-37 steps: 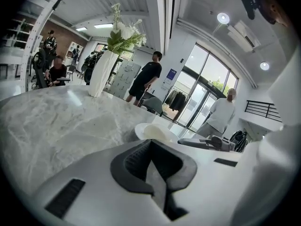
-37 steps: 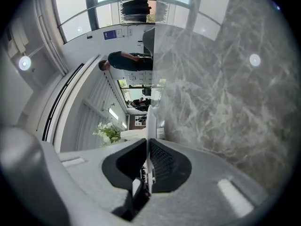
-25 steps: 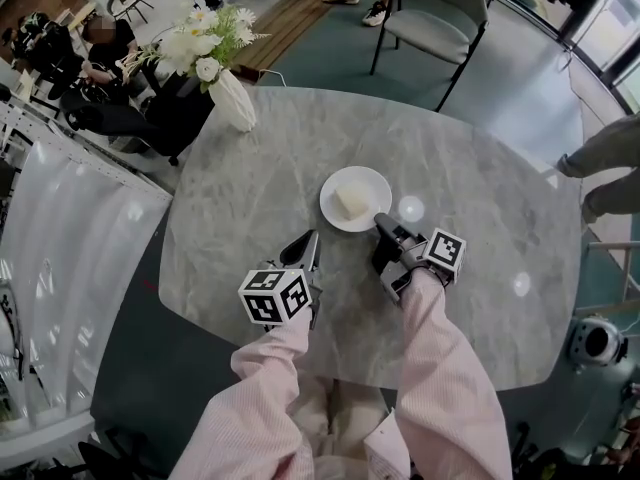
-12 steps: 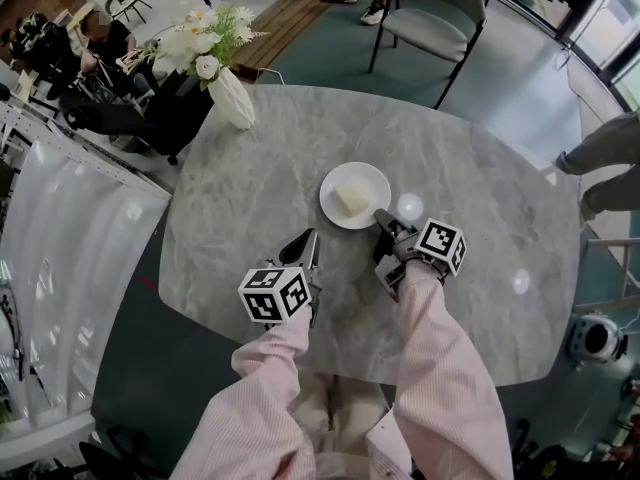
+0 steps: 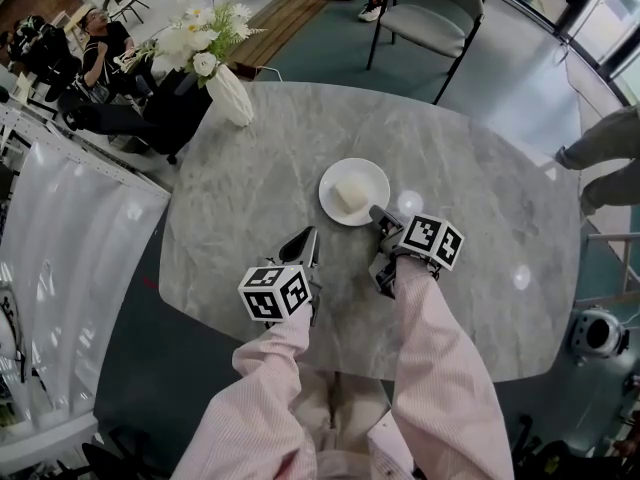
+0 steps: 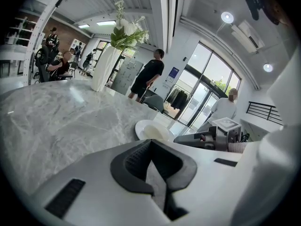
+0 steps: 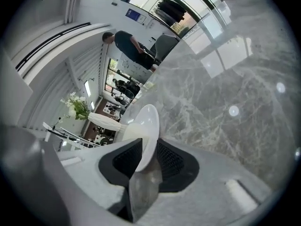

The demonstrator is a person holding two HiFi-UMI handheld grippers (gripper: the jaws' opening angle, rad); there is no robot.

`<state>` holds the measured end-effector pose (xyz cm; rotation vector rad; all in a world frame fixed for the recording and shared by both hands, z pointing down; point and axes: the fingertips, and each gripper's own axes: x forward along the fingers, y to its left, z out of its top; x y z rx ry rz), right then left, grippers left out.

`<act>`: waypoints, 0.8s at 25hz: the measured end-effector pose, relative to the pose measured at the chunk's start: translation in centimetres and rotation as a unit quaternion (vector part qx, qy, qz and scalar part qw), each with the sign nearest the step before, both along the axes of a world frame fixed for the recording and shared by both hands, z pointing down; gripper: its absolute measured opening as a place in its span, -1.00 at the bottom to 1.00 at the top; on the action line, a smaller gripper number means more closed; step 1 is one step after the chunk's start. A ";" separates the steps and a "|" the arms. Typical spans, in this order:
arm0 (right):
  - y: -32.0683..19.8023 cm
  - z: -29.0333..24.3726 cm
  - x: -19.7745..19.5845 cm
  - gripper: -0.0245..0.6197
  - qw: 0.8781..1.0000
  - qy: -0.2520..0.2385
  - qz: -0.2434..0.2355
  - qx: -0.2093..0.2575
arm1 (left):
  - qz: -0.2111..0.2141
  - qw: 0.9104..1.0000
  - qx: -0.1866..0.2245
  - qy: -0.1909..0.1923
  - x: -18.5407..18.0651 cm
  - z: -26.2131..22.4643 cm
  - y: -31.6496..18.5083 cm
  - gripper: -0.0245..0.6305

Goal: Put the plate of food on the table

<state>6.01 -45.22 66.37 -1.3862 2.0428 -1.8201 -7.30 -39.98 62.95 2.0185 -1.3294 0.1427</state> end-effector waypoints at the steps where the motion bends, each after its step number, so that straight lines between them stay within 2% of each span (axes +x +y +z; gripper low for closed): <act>1: 0.0 0.0 0.0 -0.66 1.000 0.007 0.002 -0.001 | 0.000 1.000 0.000 0.000 0.0 0.0 0.0 -0.95; 10: 0.4 0.1 0.6 -0.47 0.998 0.066 0.019 0.001 | 0.002 1.000 0.001 0.000 0.0 -0.2 0.4 -0.95; 17: 0.7 -0.7 0.6 -0.47 0.999 0.048 0.017 0.011 | 0.002 1.000 0.004 0.004 -0.1 -0.5 0.5 -0.95; 20: 1.5 -1.8 0.1 -0.52 0.999 0.040 -0.005 0.030 | 0.006 1.000 0.012 0.009 -0.1 -1.4 1.0 -0.95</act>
